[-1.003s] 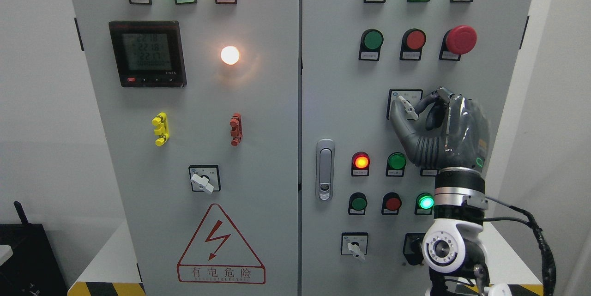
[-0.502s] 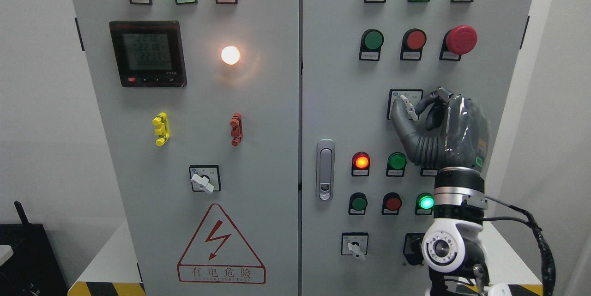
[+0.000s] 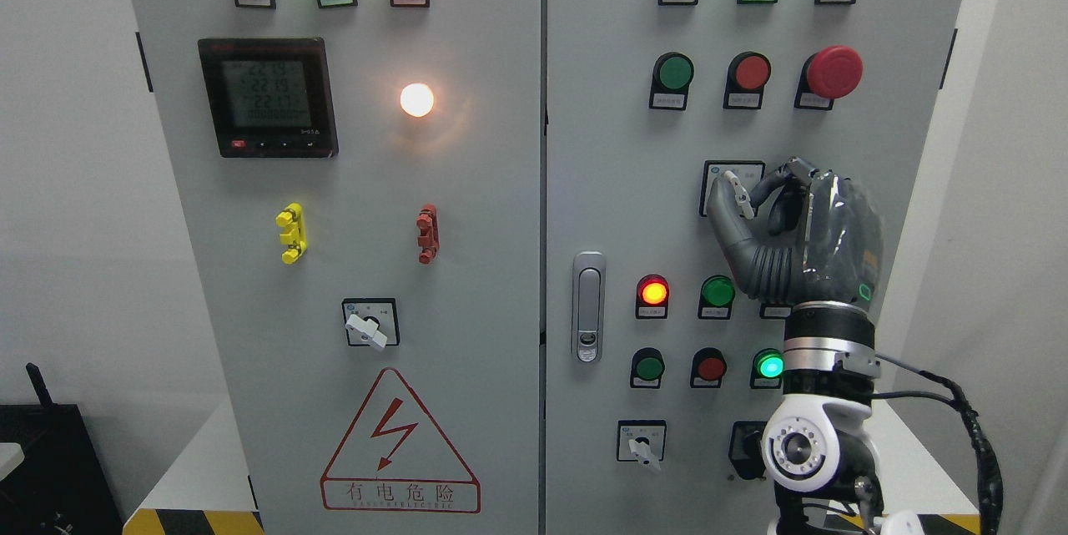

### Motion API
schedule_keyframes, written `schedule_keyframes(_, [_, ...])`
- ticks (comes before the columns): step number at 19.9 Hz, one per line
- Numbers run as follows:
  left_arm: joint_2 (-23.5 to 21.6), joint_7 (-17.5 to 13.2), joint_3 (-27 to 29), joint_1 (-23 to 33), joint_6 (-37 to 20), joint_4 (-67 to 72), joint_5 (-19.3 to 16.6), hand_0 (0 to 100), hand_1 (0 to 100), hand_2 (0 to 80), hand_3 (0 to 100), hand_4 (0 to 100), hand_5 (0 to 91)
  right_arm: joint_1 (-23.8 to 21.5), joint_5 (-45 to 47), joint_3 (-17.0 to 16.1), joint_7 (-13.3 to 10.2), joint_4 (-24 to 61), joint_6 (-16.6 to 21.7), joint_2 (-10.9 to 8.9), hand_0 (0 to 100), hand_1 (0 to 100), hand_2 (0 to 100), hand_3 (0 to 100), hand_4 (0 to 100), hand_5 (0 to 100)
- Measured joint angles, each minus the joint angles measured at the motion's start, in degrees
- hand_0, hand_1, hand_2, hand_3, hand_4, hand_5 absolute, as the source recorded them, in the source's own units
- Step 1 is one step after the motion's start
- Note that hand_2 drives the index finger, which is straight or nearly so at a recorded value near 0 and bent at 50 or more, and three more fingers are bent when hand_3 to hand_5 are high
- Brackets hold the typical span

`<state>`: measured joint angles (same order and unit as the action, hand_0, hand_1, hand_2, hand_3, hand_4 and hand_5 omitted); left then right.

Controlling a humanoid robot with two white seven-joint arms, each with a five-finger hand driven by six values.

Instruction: Rotate and turn off gray switch

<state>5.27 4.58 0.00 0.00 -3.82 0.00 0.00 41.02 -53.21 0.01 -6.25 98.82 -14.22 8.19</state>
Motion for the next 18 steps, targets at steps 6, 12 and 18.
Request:
schedule_keyframes(6, [0.00,0.00,0.00,0.00,0.01,0.00,0.00,12,39,0.0,0,0,0.0,0.03,0.02,-0.01,-0.17,-0.05,0.00,0.03,54,42,71,100,96,100])
schedule_keyframes(12, [0.00,0.00,0.00,0.00,0.01,0.00,0.00,12,39,0.0,0,0,0.0,0.03,0.11,0.00,-0.29,-0.09,0.05,0.05,57,40,71,100,96,100])
schedule_keyframes(18, [0.00,0.00,0.00,0.00,0.02,0.00,0.00,12,39,0.0,0,0,0.0,0.03,0.17,-0.03,-0.37,-0.09,0.05,0.05,41,38,71,100,96,100])
